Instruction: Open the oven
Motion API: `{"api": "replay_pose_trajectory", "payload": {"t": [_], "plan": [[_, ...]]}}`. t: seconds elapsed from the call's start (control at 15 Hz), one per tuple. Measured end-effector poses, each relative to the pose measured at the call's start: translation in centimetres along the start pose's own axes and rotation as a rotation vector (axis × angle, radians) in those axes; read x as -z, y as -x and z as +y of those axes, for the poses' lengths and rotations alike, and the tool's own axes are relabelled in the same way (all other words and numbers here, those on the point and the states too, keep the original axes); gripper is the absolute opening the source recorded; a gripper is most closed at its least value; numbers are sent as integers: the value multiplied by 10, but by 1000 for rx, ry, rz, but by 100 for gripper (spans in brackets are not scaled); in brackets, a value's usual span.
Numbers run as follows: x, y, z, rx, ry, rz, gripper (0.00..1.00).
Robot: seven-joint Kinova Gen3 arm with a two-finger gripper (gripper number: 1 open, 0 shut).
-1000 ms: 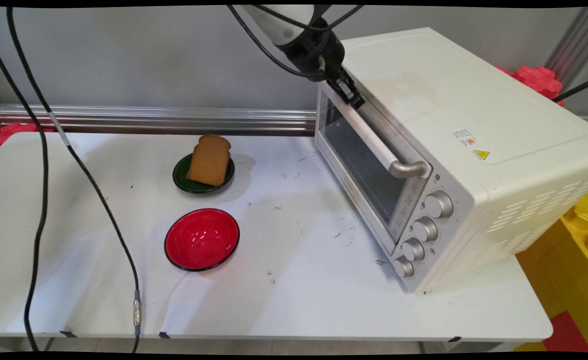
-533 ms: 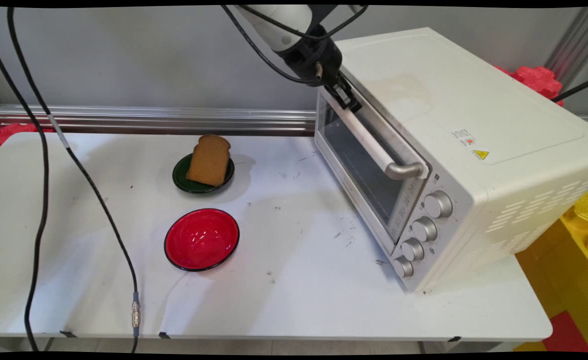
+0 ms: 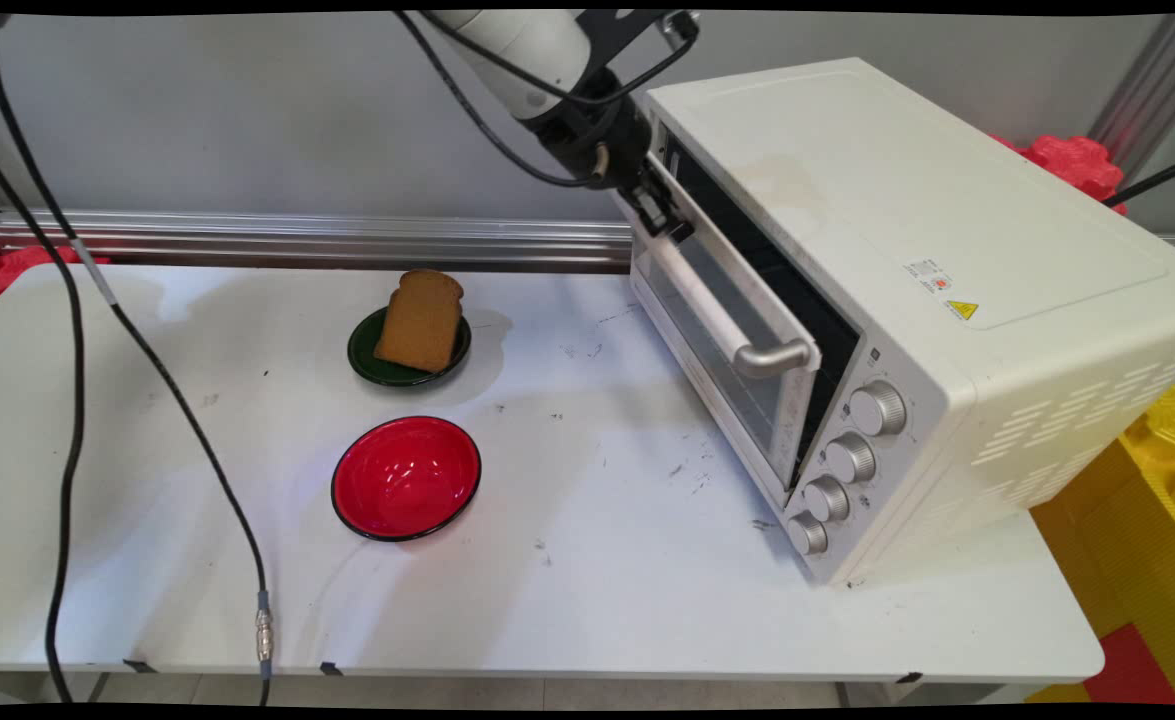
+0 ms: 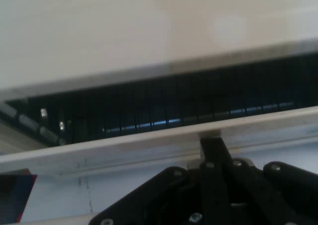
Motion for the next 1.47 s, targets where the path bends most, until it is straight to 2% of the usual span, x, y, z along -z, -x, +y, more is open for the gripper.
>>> {"api": "replay_pose_trajectory", "payload": {"t": [0.6,1.47], "plan": [[10,40,-6,-35,19,-36,0],[14,89,-8,-41,44,-57,0]]}}
